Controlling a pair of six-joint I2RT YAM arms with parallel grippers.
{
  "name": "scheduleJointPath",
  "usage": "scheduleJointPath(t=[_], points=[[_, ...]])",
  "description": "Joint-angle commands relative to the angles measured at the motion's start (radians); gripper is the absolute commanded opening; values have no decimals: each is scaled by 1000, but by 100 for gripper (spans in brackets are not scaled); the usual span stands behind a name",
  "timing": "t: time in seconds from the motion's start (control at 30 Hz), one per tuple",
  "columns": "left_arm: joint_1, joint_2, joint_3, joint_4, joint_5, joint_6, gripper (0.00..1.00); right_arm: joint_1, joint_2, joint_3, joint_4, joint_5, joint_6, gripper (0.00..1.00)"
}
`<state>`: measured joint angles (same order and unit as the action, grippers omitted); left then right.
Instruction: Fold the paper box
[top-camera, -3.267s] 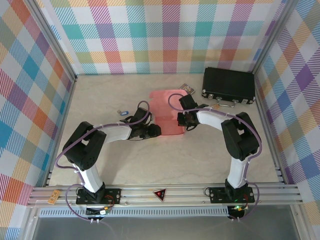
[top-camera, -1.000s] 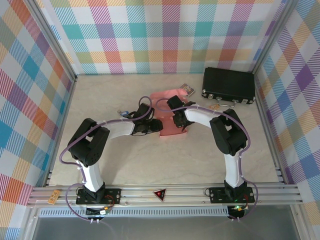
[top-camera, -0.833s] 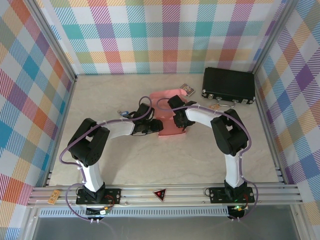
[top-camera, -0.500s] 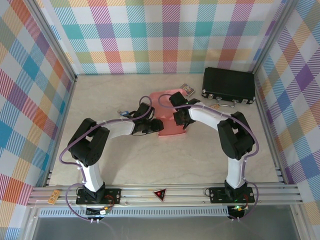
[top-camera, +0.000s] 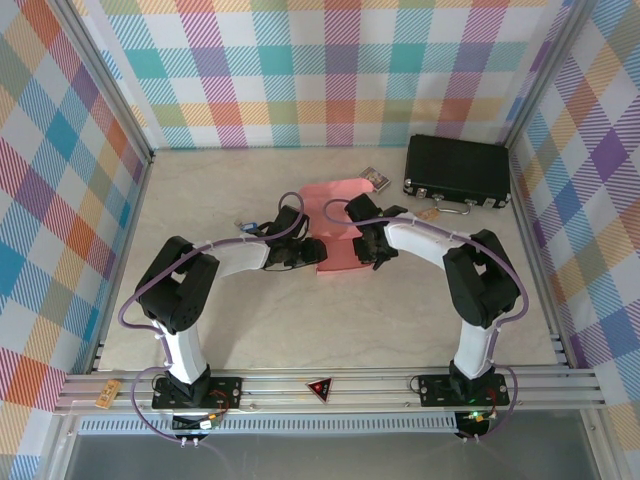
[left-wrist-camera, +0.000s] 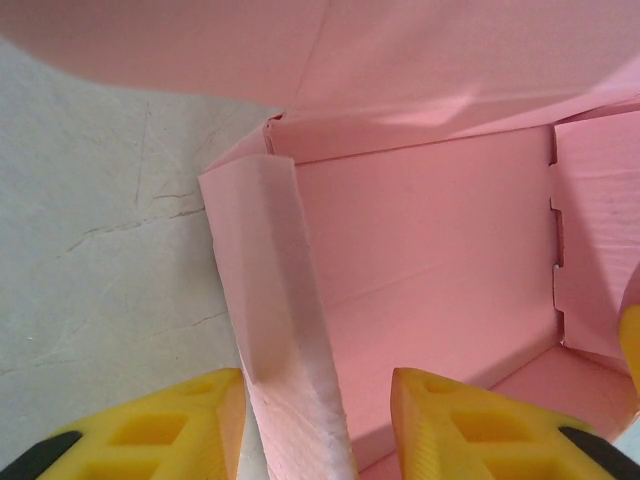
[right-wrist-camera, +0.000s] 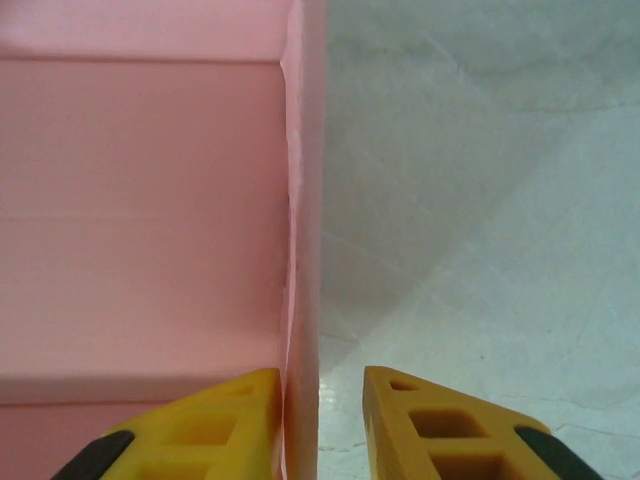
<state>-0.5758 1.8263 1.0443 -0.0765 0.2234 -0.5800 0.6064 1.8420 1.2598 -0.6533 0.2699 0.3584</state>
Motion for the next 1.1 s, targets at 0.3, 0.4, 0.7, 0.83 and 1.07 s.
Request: scheduleJointPath(t=[0.3,0.4,0.7,0.83,1.07], points=[[-9,-7,6,-12,10,2,42,3,27,-2,-26,-2,10,19],[-8,-3,5,-11,13,0,42,6,39,2,-32,4,10,18],[-9,1,10,-12,17,1,42,19,79,21,-59,26,14,16],[-9,-1,13,-19,16,4,42,20,51,22,-55,21,19,19],[-9,-1,43,-45,16,23,42,20,7,39,-44,1,38,31]])
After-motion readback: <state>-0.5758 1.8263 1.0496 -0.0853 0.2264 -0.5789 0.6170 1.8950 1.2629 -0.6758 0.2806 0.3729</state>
